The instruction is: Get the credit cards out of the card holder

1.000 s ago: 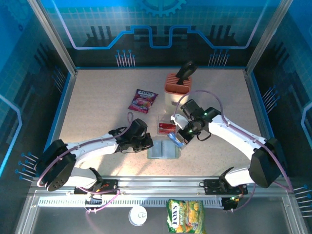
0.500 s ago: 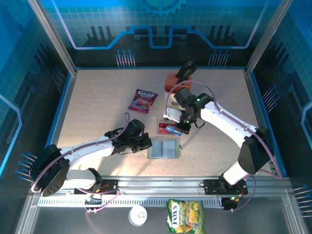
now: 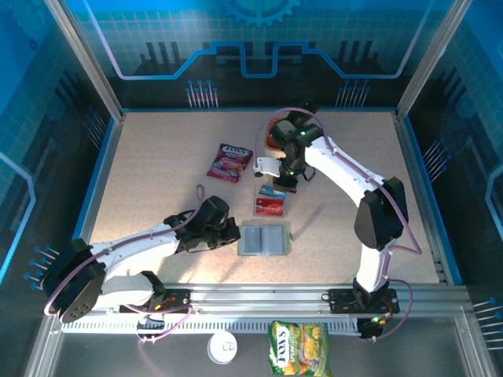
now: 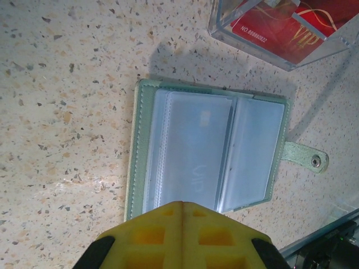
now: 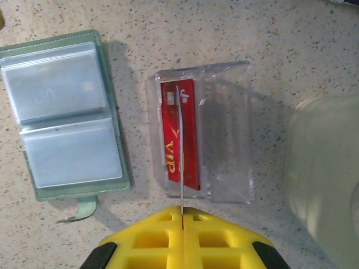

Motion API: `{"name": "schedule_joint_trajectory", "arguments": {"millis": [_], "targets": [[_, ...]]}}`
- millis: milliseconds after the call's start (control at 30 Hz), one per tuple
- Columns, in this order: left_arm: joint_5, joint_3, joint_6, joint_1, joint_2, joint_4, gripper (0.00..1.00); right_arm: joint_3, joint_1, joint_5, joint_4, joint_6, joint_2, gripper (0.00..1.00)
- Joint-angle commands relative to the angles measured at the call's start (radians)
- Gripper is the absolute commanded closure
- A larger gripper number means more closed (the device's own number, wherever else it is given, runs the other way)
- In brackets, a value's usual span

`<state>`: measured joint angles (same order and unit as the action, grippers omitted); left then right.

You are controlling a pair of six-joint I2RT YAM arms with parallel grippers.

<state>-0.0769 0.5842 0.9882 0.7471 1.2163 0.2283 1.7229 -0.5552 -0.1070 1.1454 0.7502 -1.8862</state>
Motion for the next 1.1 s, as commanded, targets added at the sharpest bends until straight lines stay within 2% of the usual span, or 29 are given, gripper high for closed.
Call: {"name": "schedule_joint_trajectory", "arguments": {"millis": [0, 367, 600, 1067], "targets": [[0.02, -0.01, -0.005, -0.001, -0.01, 0.014, 1.0, 0.084, 0.017, -0.022, 0.063, 0.056, -0.065, 1.0], [0.02, -0.012, -0.002, -0.009, -0.009, 0.002, 1.0, 0.268, 0.047, -0.039, 0.141, 0.101, -0.224, 1.0], [0.021, -0.018, 0.004, -0.01, -0.013, -0.009, 1.0, 0.272, 0.054, -0.051, 0.163, 0.117, -0.282, 1.0], [0.028, -0.05, 0.009, -0.013, -0.042, -0.003, 1.0, 0.223, 0.041, -0.102, 0.186, 0.115, -0.3, 1.0]]}}
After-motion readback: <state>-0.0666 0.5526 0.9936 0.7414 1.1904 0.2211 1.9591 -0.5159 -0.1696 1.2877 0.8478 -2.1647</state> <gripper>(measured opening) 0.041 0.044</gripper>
